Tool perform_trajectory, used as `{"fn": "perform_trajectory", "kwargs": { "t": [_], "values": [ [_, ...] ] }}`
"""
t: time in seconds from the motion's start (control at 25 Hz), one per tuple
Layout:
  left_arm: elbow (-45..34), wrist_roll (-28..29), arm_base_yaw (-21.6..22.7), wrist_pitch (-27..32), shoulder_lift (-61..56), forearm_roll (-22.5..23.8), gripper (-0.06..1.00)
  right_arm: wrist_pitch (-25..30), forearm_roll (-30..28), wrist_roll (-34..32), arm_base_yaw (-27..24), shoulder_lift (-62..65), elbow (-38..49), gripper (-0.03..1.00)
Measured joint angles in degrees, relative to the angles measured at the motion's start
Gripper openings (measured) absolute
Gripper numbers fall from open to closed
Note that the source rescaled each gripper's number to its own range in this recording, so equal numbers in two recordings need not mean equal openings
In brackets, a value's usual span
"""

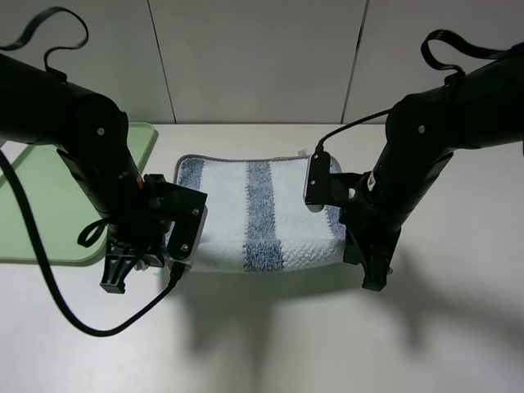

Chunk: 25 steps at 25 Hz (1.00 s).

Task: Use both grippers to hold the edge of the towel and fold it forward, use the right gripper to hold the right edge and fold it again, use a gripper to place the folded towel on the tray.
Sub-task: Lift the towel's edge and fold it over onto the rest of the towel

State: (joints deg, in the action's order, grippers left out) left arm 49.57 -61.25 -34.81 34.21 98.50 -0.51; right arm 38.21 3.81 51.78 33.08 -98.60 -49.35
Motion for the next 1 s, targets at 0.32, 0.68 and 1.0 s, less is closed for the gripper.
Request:
{"fn": "perform_trajectory", "kwargs": {
  "t": [0.32,0.68,1.0],
  "values": [
    [0.0,0.0,0.0,5.86,-5.22,-3.29,0.0,4.9,3.0,-0.24,0.0,5.02,0.0,0.0],
    [0.0,0.91,-2.75,11.21,-8.99,-3.93,0.0,10.32,4.22,-4.24,0.0,9.87,0.0,0.0],
    [0.0,4.99,-4.01,14.98,-11.13,-4.35,0.0,16.81,5.53,-6.02,0.0,12.4,0.04,0.0]
  ]
}}
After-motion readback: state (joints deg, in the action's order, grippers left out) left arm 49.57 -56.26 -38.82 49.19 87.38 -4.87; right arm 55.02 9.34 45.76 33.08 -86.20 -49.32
